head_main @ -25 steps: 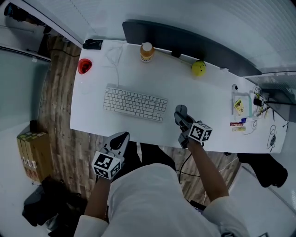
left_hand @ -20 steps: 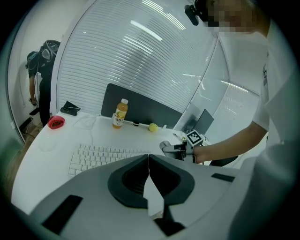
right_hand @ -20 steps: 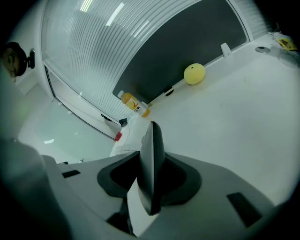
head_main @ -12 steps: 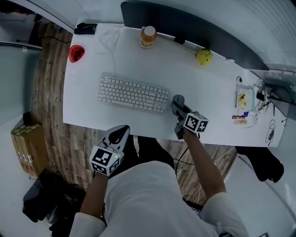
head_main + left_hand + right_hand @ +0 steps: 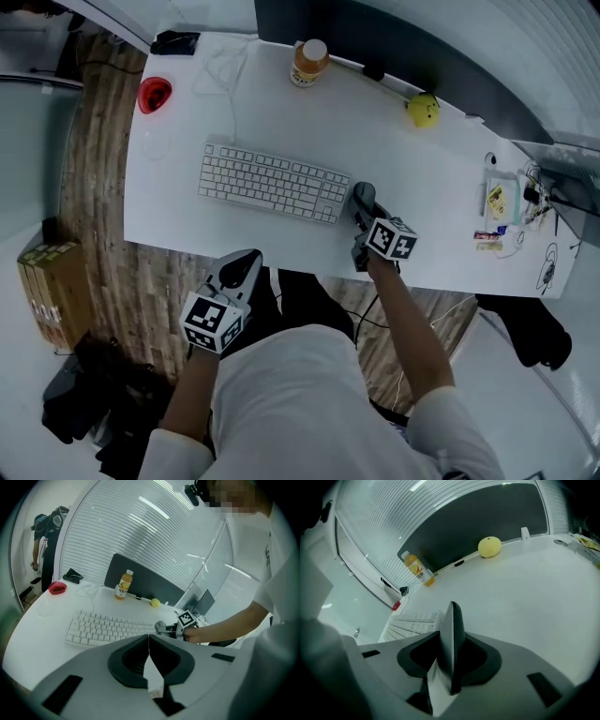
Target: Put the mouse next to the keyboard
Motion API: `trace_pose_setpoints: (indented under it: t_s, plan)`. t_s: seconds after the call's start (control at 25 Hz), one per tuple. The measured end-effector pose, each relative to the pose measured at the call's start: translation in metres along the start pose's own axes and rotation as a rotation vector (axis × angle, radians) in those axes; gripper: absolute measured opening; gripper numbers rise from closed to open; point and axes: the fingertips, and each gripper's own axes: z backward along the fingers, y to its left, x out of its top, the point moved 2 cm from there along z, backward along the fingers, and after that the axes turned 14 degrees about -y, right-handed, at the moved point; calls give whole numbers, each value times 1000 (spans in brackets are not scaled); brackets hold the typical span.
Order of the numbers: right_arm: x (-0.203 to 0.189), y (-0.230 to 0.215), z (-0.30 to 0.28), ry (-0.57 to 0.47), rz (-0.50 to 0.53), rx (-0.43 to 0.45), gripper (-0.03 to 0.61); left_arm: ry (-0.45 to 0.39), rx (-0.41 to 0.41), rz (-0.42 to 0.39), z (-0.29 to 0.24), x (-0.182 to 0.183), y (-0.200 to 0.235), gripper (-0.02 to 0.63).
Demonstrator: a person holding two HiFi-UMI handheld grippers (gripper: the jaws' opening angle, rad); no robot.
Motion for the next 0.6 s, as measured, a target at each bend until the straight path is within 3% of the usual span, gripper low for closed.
trace_pose_setpoints:
  t_s: [0.4, 0.6]
  plan:
    - [-1, -8, -4, -9, 61, -80, 157, -4, 9, 24, 5, -4, 7, 18]
    - [4, -10, -3, -14, 105, -88, 213, -7, 19, 31, 9, -4, 13, 18]
